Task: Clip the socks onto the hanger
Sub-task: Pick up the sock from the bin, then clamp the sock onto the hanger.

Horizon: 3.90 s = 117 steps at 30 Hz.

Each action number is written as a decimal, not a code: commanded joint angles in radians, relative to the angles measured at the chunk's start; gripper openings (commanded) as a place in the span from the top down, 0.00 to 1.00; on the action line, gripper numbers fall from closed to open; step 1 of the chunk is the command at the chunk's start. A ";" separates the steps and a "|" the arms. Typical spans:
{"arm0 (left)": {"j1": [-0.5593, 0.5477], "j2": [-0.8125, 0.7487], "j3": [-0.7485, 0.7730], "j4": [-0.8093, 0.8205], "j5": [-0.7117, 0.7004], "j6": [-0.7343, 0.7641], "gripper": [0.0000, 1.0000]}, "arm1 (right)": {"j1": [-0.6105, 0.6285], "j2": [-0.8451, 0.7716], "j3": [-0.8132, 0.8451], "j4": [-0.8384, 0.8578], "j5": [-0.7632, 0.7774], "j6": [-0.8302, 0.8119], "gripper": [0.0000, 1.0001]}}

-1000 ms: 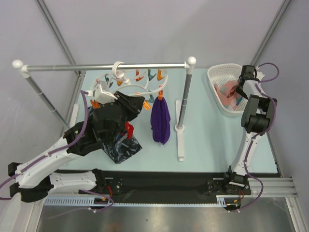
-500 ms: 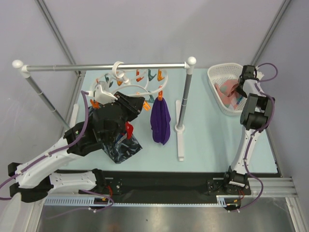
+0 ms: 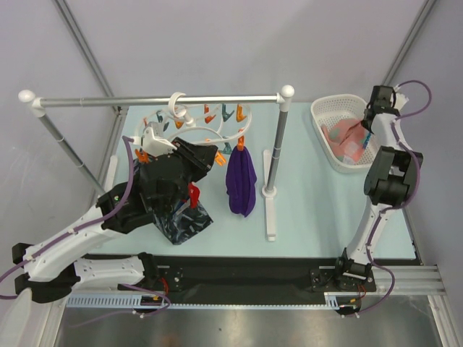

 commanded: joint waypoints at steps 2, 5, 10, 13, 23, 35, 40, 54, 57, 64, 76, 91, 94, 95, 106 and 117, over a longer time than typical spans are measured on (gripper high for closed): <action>0.001 0.001 -0.012 -0.001 0.014 -0.006 1.00 | 0.029 -0.238 -0.042 0.009 0.062 -0.018 1.00; 0.001 0.002 -0.016 -0.003 0.012 -0.009 1.00 | 0.050 -0.375 -0.086 0.003 0.075 -0.042 1.00; 0.002 -0.004 -0.027 -0.001 0.004 -0.014 1.00 | 0.095 -0.568 -0.141 -0.047 0.064 -0.056 1.00; 0.002 -0.007 -0.032 -0.003 0.001 -0.015 1.00 | 0.185 -0.700 -0.238 -0.050 0.097 -0.090 1.00; 0.002 -0.032 -0.045 -0.003 -0.009 -0.011 1.00 | 0.371 -1.222 -0.413 -0.238 0.058 -0.056 1.00; 0.002 -0.029 -0.045 -0.007 0.000 -0.018 1.00 | 0.506 -1.437 -0.569 -0.485 -0.491 -0.085 1.00; 0.002 -0.021 -0.041 0.002 0.020 -0.024 1.00 | 0.559 -1.519 -0.741 -0.346 -0.790 -0.070 1.00; 0.002 -0.027 -0.039 -0.011 0.043 -0.057 1.00 | 0.966 -1.340 -0.849 0.191 -0.933 0.005 1.00; 0.002 -0.026 -0.035 -0.012 0.047 -0.058 1.00 | 1.020 -1.265 -0.824 0.239 -0.869 0.012 1.00; 0.002 -0.026 -0.036 -0.009 0.058 -0.064 1.00 | 1.070 -1.181 -0.778 0.315 -0.791 0.027 1.00; 0.002 -0.024 -0.044 -0.006 0.072 -0.069 1.00 | 1.075 -1.103 -0.695 0.337 -0.748 0.035 1.00; 0.002 -0.021 -0.045 -0.004 0.080 -0.072 1.00 | 1.075 -1.070 -0.671 0.389 -0.798 0.055 1.00; 0.002 -0.016 -0.045 -0.001 0.080 -0.073 1.00 | 1.077 -1.069 -0.669 0.401 -0.813 0.061 1.00; 0.002 -0.018 -0.045 0.000 0.081 -0.073 1.00 | 1.075 -1.067 -0.669 0.406 -0.817 0.061 1.00; 0.002 -0.027 -0.047 -0.007 0.072 -0.073 1.00 | 1.087 -1.059 -0.668 0.397 -0.840 0.053 1.00; 0.002 -0.026 -0.050 -0.004 0.075 -0.075 1.00 | 1.095 -1.073 -0.680 0.392 -0.817 0.048 1.00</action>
